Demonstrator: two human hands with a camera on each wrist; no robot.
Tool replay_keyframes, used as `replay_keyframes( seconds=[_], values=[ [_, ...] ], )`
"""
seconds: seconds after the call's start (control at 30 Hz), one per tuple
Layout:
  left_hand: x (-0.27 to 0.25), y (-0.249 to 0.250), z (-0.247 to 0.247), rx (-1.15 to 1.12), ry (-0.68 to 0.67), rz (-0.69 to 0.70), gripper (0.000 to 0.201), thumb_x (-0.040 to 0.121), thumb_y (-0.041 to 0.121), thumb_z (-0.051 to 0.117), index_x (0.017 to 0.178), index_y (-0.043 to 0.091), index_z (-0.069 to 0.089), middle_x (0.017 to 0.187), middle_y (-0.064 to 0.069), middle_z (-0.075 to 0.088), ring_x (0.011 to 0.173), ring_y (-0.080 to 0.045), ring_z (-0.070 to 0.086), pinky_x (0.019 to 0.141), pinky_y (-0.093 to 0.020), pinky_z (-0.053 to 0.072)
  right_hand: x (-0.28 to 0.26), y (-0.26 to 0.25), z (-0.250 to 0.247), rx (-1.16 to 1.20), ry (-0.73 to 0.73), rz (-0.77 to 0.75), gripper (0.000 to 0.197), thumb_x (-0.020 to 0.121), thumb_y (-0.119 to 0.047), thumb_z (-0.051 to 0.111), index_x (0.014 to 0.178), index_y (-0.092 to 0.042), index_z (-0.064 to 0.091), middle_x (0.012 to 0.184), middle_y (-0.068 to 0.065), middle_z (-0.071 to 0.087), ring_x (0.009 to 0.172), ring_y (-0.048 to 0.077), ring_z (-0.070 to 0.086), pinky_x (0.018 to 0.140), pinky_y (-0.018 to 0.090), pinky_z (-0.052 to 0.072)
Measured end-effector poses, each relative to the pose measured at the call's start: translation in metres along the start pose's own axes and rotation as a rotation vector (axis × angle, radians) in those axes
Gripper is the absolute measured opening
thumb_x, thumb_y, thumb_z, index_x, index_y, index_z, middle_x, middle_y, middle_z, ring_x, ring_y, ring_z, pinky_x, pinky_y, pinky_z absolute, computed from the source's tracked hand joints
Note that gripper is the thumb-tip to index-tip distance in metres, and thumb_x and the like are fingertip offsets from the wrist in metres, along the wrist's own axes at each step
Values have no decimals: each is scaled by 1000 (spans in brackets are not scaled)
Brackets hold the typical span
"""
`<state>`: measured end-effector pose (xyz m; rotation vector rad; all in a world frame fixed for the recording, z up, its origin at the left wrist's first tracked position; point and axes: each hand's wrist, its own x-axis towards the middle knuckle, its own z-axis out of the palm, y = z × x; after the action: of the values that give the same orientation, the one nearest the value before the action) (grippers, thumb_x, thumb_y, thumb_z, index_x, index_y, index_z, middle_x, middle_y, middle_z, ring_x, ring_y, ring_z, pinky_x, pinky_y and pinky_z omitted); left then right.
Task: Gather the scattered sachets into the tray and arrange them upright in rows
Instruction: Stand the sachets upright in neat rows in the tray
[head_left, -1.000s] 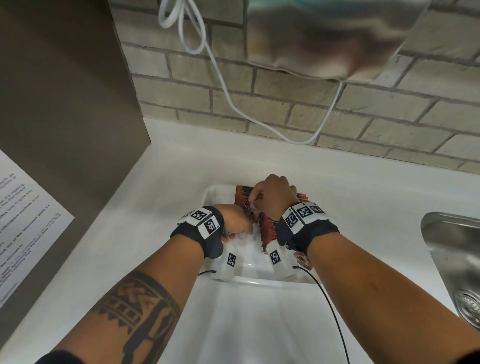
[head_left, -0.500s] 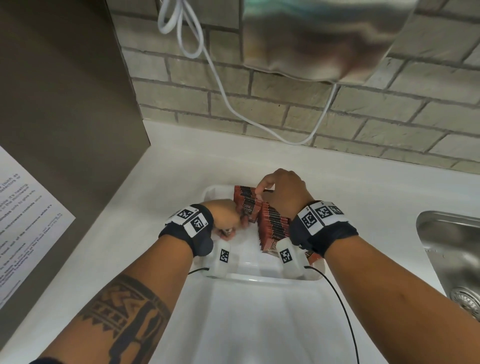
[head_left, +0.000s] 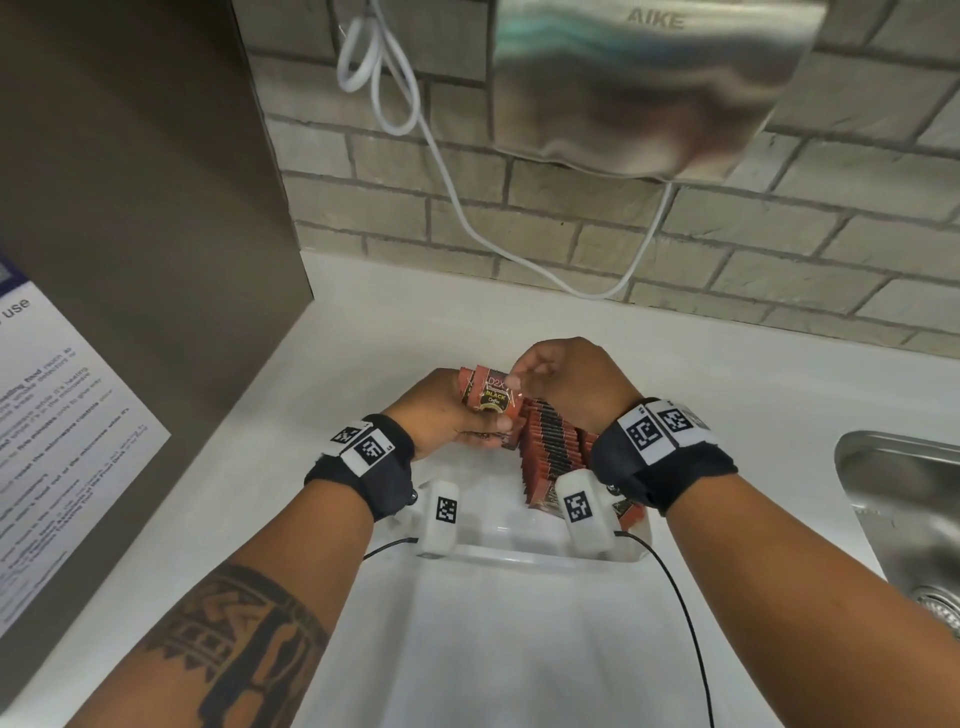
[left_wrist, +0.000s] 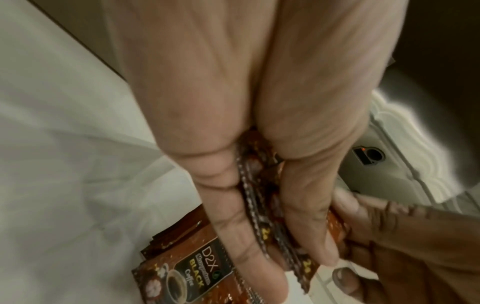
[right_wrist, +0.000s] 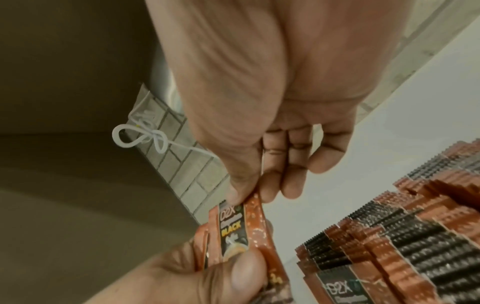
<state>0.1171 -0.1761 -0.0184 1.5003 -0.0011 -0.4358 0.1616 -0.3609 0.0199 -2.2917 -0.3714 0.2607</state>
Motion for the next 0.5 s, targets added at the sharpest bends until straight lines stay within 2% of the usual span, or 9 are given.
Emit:
replay_keyframes(
  seconds=[0.13, 0.2, 0.27, 0.37, 0.43, 0.5],
  values=[
    [2, 1, -1, 120, 88, -28, 30, 83, -2, 79, 108, 12, 72, 105, -13, 75, 96, -26, 74, 81, -39, 63, 4, 0, 2, -76, 14, -5, 8, 87, -24, 73, 80, -28, 73, 78, -12, 70, 72, 1, 62, 69, 20, 43],
    [4, -1, -6, 285, 150, -127, 29, 82, 10, 83, 108, 6, 72, 98, -13, 74, 92, -28, 73, 83, -42, 62, 5, 2, 3, -150, 20, -3, 4, 87, -28, 73, 84, -25, 74, 85, -11, 65, 80, 5, 59, 73, 23, 41],
    [4, -2, -9, 443, 185, -247, 34, 81, 21, 85, 106, 3, 70, 87, -11, 68, 80, -22, 67, 81, -41, 63, 6, 9, 5, -236, 48, -15, 7, 87, -31, 72, 86, -25, 76, 90, -10, 57, 88, 7, 55, 76, 26, 40],
    [1, -2, -7, 534, 232, -311, 33, 84, 27, 81, 100, 4, 63, 85, -9, 62, 78, -21, 63, 79, -40, 63, 9, 18, 14, -314, 63, 20, 10, 86, -32, 69, 79, -34, 77, 93, -9, 51, 95, 14, 54, 84, 34, 49],
    [2, 0, -3, 593, 190, -344, 26, 87, 28, 78, 97, 9, 63, 85, -8, 62, 77, -21, 63, 78, -40, 63, 11, 21, 22, -349, 44, 53, 13, 85, -32, 69, 75, -35, 77, 91, -12, 47, 98, 15, 49, 88, 38, 50],
    [5, -1, 4, 647, 82, -394, 23, 90, 31, 74, 101, 14, 64, 86, -6, 61, 75, -18, 63, 77, -37, 64, 11, 21, 29, -371, 37, 68, 15, 84, -31, 69, 72, -35, 77, 93, -10, 48, 99, 17, 50, 87, 41, 51]
  ],
)
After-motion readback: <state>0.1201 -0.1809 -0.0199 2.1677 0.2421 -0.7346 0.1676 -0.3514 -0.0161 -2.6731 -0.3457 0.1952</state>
